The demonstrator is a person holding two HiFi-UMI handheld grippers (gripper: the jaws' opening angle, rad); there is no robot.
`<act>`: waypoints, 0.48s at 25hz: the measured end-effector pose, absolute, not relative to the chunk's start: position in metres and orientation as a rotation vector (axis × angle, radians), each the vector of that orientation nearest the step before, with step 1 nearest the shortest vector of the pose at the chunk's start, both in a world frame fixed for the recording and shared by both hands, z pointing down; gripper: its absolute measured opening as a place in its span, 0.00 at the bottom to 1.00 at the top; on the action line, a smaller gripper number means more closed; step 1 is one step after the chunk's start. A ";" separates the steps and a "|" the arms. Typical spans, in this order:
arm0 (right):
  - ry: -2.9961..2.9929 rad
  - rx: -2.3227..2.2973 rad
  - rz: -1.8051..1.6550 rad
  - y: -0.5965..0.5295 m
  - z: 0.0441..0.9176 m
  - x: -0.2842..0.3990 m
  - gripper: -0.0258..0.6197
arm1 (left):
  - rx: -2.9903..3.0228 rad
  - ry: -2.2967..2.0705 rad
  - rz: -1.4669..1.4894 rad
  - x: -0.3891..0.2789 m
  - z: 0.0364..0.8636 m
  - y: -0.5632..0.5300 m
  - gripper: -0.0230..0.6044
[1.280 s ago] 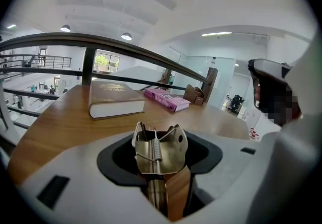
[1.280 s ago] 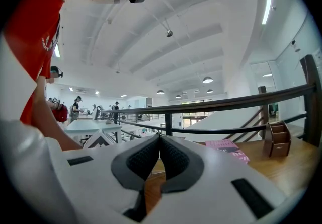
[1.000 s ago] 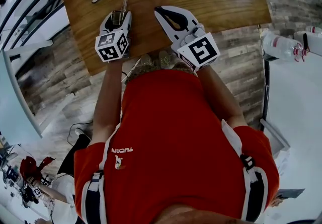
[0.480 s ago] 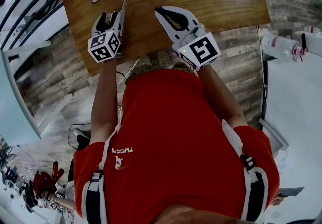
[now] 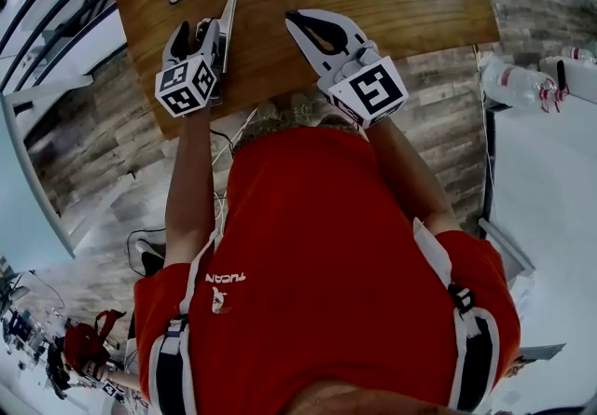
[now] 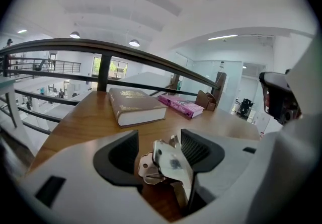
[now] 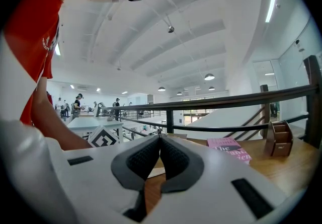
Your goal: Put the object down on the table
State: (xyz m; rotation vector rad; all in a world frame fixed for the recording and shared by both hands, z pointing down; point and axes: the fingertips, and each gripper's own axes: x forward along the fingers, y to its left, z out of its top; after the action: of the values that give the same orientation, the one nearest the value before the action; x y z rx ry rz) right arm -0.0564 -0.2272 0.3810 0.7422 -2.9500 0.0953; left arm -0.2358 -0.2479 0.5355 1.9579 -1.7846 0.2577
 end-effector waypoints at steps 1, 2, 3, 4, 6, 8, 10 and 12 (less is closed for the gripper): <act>-2.953 0.744 0.096 -0.228 0.380 -0.057 0.08 | 1.964 -1.793 0.244 -0.236 0.530 -0.247 0.46; -2.957 0.746 0.097 -0.228 0.379 -0.057 0.08 | 1.972 -1.802 0.229 -0.236 0.523 -0.246 0.46; -2.962 0.748 0.097 -0.228 0.377 -0.056 0.08 | 1.983 -1.813 0.211 -0.236 0.515 -0.245 0.46; -2.967 0.750 0.097 -0.228 0.376 -0.056 0.08 | 1.995 -1.825 0.189 -0.236 0.505 -0.244 0.46; -2.978 0.755 0.096 -0.228 0.373 -0.056 0.08 | 2.025 -1.852 0.137 -0.235 0.483 -0.241 0.45; -2.989 0.762 0.097 -0.229 0.370 -0.056 0.08 | 2.065 -1.871 0.084 -0.232 0.459 -0.239 0.44; -3.000 0.768 0.103 -0.229 0.367 -0.056 0.08 | 2.117 -1.876 0.038 -0.226 0.435 -0.236 0.41; -3.011 0.771 0.109 -0.228 0.365 -0.056 0.08 | 2.171 -1.874 -0.001 -0.218 0.413 -0.232 0.36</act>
State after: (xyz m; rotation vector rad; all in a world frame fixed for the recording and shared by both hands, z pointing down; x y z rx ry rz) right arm -0.0564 -0.2284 0.3652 0.7710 -3.0113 0.1087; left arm -0.2175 -0.2318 0.4126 2.1708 -1.8735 -0.0012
